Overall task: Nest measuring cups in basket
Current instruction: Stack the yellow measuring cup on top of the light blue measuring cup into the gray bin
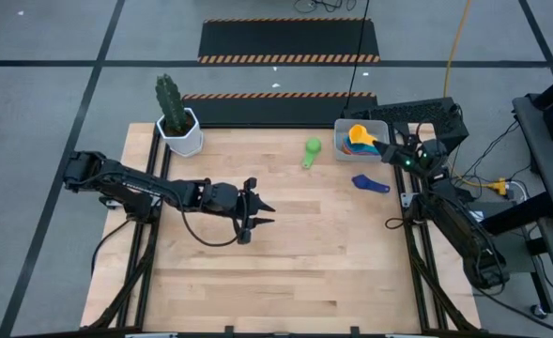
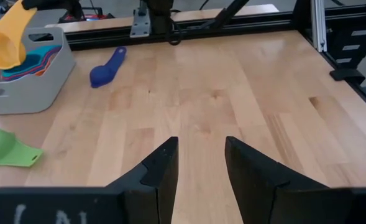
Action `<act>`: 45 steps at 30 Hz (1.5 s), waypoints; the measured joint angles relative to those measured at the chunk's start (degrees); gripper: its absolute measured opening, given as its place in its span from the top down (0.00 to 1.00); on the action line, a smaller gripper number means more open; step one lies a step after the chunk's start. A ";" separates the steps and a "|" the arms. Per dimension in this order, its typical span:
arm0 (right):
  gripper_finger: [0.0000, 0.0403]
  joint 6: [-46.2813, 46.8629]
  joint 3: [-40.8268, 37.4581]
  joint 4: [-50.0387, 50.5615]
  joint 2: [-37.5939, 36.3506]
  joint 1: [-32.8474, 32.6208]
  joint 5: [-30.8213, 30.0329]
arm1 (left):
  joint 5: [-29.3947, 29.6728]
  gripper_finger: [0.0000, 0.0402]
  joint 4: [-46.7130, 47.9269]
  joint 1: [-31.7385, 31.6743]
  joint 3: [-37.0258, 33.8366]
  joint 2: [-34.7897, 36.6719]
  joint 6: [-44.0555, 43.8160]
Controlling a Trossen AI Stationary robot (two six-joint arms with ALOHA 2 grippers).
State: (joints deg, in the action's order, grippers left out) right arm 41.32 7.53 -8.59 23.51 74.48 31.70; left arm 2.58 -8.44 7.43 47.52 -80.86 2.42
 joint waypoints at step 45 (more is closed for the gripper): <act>0.88 -28.60 0.13 20.21 5.36 -48.62 -49.09 | 0.51 0.66 -6.82 -8.30 -0.01 -0.02 0.02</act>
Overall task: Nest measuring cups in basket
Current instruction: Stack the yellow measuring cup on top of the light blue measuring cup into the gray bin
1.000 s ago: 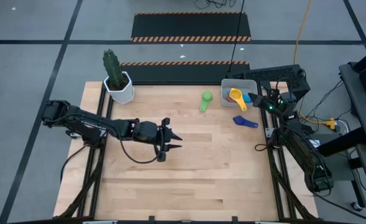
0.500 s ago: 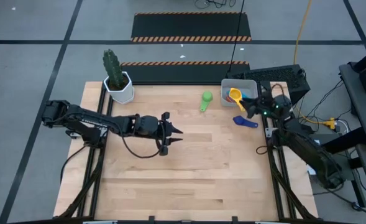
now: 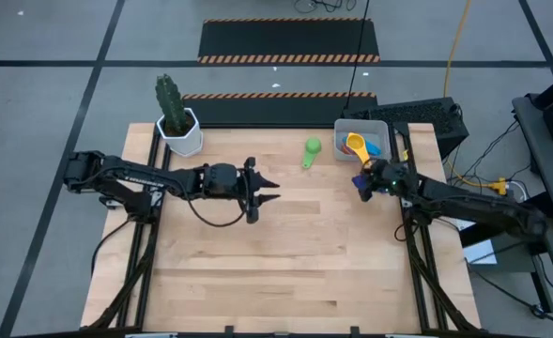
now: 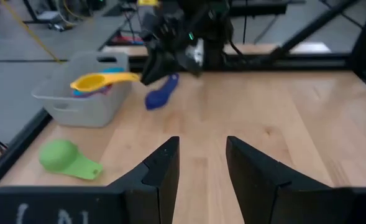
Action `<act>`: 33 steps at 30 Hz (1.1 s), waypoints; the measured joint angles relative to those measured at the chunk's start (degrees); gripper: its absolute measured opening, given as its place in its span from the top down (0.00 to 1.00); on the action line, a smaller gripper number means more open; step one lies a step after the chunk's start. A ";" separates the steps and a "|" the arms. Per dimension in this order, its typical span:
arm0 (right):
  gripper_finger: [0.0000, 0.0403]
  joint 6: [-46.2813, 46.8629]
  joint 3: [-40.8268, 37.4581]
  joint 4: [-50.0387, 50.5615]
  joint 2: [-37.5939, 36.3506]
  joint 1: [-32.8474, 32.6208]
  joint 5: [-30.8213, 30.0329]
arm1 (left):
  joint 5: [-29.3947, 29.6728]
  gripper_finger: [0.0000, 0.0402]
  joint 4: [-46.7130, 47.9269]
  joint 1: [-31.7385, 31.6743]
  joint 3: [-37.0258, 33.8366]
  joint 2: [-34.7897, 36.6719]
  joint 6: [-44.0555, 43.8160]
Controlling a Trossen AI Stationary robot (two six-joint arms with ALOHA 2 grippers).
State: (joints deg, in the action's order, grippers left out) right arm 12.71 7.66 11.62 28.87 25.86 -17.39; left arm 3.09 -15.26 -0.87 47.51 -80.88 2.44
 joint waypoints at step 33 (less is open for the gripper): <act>1.00 -3.19 0.87 -12.43 11.65 4.55 -24.55 | 0.00 0.66 1.80 -1.85 0.00 0.00 0.28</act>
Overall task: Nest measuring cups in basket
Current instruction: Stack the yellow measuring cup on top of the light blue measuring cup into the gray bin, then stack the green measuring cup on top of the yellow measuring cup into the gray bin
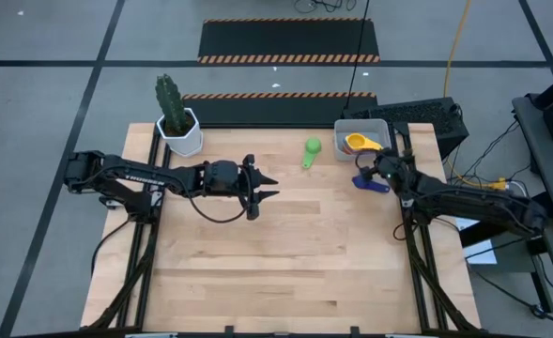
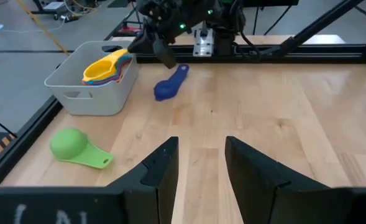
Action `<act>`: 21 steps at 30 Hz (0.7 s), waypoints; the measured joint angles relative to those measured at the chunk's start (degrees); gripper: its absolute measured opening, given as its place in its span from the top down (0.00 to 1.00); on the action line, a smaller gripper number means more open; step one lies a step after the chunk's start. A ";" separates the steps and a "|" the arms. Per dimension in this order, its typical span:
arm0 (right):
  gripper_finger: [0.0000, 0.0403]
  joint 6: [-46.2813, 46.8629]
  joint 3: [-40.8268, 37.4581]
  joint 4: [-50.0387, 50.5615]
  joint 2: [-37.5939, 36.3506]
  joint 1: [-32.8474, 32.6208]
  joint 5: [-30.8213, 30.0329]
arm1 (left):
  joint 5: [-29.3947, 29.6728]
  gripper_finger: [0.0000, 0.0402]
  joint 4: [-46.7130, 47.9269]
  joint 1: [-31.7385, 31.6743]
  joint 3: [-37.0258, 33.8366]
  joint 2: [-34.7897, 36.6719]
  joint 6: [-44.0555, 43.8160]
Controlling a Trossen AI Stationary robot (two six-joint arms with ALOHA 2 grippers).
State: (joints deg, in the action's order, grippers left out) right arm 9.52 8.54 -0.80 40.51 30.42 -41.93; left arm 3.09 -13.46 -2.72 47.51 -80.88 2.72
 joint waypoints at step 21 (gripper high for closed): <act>1.00 -5.38 3.23 -10.86 -1.01 -7.56 21.64 | 7.87 0.66 -1.19 -1.65 2.19 -5.79 5.80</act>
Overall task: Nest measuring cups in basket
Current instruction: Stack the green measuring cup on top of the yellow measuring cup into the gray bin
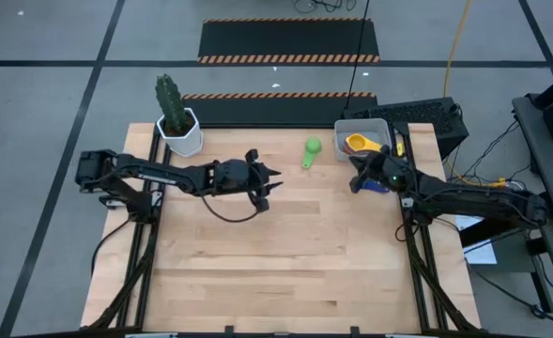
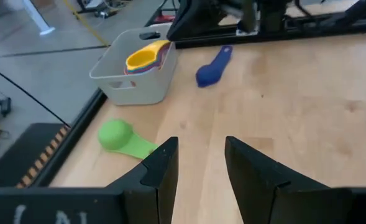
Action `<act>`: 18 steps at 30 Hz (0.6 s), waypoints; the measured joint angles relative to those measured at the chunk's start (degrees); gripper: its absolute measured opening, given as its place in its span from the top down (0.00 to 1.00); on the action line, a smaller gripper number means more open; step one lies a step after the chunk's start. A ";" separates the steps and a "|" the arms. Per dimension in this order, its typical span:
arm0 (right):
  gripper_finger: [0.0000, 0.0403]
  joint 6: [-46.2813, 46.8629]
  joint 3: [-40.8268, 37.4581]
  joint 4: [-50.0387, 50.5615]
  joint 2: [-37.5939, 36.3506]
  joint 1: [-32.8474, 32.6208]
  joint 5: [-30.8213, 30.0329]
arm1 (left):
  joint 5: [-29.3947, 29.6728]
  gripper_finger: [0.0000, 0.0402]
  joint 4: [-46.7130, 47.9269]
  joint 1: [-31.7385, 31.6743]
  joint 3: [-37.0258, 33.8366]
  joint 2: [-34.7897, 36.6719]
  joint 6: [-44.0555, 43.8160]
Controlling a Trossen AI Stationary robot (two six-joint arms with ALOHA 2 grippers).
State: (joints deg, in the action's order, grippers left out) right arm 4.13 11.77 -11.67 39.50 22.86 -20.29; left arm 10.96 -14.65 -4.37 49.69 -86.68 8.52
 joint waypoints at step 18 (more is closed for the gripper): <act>0.72 -18.00 24.25 -1.63 45.98 -7.48 1.03 | 1.14 0.66 5.27 -2.74 5.31 -3.59 -0.44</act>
State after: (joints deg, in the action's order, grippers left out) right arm -13.86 36.01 -13.29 85.49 15.38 -19.27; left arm 12.09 -9.38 -7.11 55.00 -90.27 8.08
